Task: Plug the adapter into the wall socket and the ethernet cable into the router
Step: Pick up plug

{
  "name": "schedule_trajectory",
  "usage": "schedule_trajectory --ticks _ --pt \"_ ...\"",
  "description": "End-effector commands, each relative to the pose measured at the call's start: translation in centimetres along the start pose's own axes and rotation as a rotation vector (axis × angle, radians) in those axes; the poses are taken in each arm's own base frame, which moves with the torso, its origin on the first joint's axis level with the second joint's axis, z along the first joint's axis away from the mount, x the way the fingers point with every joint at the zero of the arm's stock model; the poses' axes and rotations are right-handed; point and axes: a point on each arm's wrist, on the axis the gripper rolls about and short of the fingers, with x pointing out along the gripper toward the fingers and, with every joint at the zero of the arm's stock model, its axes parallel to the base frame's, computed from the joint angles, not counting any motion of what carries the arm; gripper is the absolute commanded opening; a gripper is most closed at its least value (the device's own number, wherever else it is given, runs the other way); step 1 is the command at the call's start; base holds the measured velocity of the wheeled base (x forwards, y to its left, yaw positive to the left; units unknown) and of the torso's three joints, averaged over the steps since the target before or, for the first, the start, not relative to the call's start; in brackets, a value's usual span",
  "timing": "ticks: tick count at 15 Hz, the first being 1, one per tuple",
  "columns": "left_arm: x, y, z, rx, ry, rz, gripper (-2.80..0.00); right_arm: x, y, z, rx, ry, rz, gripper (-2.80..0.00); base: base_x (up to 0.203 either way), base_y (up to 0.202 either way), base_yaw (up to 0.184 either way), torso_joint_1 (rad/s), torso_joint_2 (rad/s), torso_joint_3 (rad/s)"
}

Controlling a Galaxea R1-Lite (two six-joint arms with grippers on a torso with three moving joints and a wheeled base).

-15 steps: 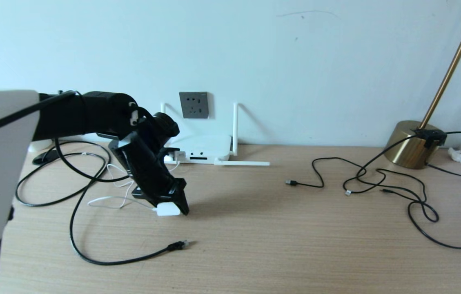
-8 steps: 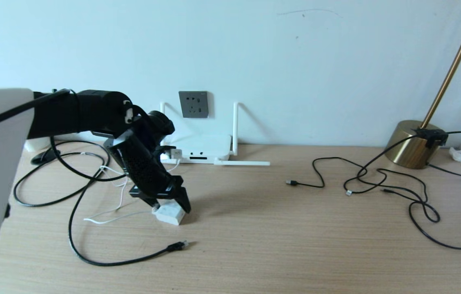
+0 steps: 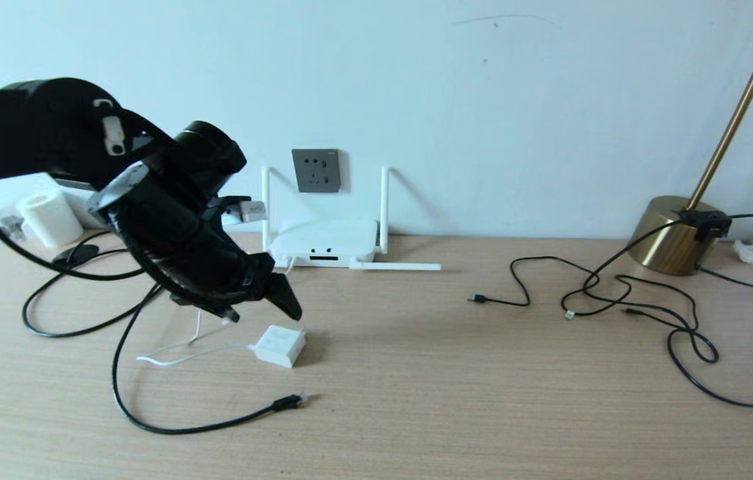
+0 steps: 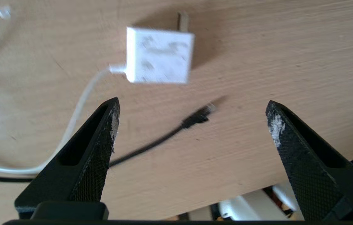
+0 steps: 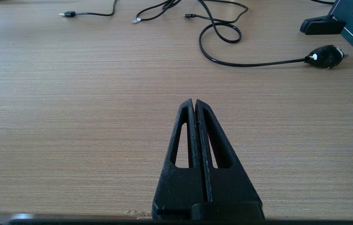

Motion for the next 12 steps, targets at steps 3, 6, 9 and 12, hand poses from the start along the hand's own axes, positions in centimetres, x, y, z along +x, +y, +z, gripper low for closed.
schedule_trajectory --ticks 3,6,9,12 --pt "2.1 0.3 -2.8 -0.008 -0.222 0.059 0.0 0.0 0.0 0.0 0.001 -0.001 0.0 -2.8 0.0 0.0 0.0 0.0 0.0 0.0" --pt "4.8 -0.3 -2.7 0.05 -0.469 0.176 0.0 0.0 0.0 0.0 0.0 -0.001 0.0 -2.8 0.0 0.0 0.0 0.0 0.0 0.0" --pt "6.5 -0.1 -3.6 0.052 -0.597 0.188 0.0 0.0 0.0 0.0 0.0 0.0 0.0 -2.8 0.0 0.0 0.0 0.0 0.0 0.0" --pt "7.1 -0.3 -4.7 0.026 -0.802 0.196 0.0 0.0 0.0 0.0 0.001 -0.001 0.0 -2.8 0.0 0.0 0.0 0.0 0.0 0.0"
